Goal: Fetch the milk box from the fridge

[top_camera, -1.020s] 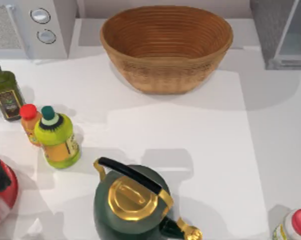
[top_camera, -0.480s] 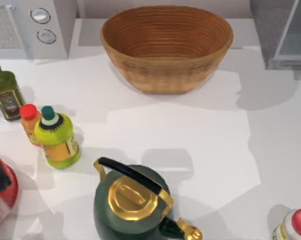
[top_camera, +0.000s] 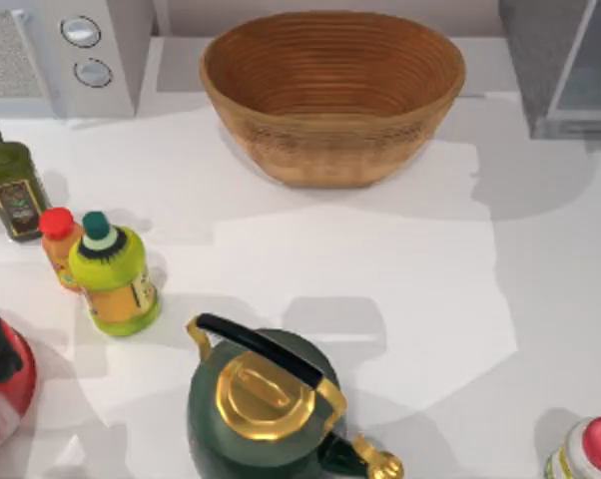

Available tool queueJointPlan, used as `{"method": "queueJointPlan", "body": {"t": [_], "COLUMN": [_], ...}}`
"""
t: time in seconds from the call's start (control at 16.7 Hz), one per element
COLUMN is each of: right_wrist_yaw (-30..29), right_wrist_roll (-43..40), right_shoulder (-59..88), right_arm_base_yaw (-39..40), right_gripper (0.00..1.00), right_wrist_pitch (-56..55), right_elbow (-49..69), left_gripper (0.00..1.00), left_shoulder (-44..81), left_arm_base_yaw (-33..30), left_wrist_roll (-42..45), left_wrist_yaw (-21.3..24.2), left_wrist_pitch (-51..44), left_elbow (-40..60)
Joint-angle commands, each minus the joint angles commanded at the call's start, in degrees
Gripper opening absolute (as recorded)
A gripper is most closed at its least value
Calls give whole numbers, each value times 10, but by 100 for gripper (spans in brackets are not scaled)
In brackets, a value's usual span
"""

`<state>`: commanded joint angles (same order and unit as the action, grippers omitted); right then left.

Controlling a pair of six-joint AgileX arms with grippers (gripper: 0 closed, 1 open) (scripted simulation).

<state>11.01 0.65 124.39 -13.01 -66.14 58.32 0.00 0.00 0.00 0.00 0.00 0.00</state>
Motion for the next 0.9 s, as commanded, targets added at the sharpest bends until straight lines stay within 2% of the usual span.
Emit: {"method": "queueJointPlan", "body": {"t": [0.36, 0.66, 0.9], "right_wrist_yaw": [-13, -15, -15], "right_wrist_roll": [-1, -1, -1], "right_shoulder": [59, 65, 65], "right_arm_base_yaw": [12, 14, 14], "right_gripper": [100, 100, 70], "right_wrist_pitch": [57, 65, 65], "right_elbow": [117, 130, 130], "left_gripper": [100, 100, 100], "left_shoulder": [0, 0, 0], "left_arm_base_yaw": [0, 0, 0], "left_wrist_roll": [0, 0, 0], "left_wrist_yaw": [0, 0, 0], "left_wrist_pitch": [0, 0, 0], "left_elbow": [0, 0, 0]}}
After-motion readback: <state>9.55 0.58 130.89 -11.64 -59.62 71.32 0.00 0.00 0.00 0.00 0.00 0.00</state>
